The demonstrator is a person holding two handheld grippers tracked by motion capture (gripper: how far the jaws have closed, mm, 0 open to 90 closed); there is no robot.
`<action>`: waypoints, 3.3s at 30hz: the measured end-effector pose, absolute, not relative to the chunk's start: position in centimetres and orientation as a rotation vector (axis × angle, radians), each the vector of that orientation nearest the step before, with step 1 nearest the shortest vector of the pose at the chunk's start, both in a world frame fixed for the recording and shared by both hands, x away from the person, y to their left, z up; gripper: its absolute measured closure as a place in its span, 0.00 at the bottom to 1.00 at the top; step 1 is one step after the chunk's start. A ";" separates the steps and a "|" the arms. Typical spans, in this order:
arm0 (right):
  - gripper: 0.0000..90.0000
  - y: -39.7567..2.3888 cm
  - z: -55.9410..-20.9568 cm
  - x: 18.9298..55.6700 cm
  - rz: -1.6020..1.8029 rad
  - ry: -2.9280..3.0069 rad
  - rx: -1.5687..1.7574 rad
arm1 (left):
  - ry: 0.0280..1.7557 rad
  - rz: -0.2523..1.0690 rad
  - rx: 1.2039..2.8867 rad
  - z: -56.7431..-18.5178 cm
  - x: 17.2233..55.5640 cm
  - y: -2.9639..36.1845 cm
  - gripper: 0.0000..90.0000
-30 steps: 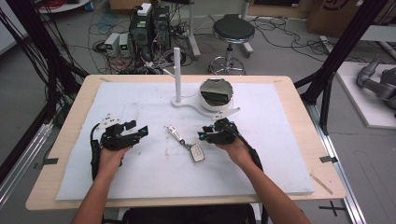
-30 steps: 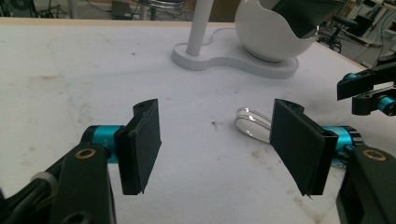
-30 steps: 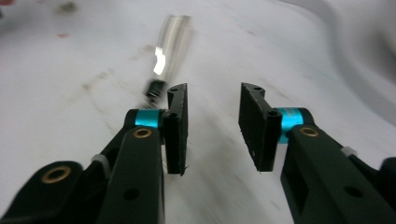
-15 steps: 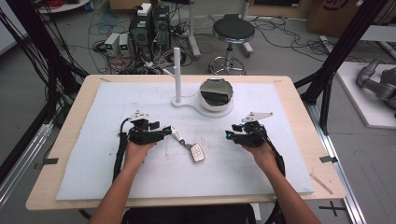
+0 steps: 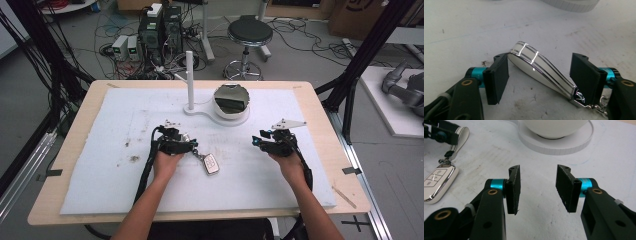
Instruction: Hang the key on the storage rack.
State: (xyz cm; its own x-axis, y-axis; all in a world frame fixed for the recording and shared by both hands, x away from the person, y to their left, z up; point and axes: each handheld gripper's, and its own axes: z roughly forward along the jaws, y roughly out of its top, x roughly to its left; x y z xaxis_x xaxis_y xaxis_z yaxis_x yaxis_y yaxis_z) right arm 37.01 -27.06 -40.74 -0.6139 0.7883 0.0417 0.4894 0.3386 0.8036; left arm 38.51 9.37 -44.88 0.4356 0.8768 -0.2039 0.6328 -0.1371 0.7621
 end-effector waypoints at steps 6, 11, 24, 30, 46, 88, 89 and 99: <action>0.62 -27.5 -40.6 36.9 1.175 2.230 1.146 | 1.285 0.467 1.927 -44.7 38.3 8.7 0.41; 0.62 -27.5 -40.6 36.9 1.172 2.228 1.152 | 1.296 0.464 1.923 -44.6 38.5 9.4 0.58; 0.62 -28.1 -40.5 36.7 1.176 2.220 1.158 | 1.159 0.274 1.960 -44.4 39.1 11.6 0.79; 0.62 -28.0 -40.5 36.6 1.181 2.220 1.158 | 1.070 0.198 2.024 -43.9 40.0 12.7 0.80; 0.62 -27.9 -40.6 36.6 1.182 2.230 1.143 | 1.206 0.554 1.999 -44.9 37.3 10.3 0.52; 0.62 -29.1 -39.5 36.4 1.255 2.150 1.147 | 0.963 0.340 1.538 -35.8 37.8 14.7 0.83; 0.62 -29.1 -39.5 36.4 1.257 2.146 1.153 | 0.959 0.334 1.528 -35.5 38.0 14.7 0.83; 0.61 -29.1 -39.5 36.5 1.260 2.154 1.146 | 0.911 0.252 1.466 -33.5 40.7 15.0 0.83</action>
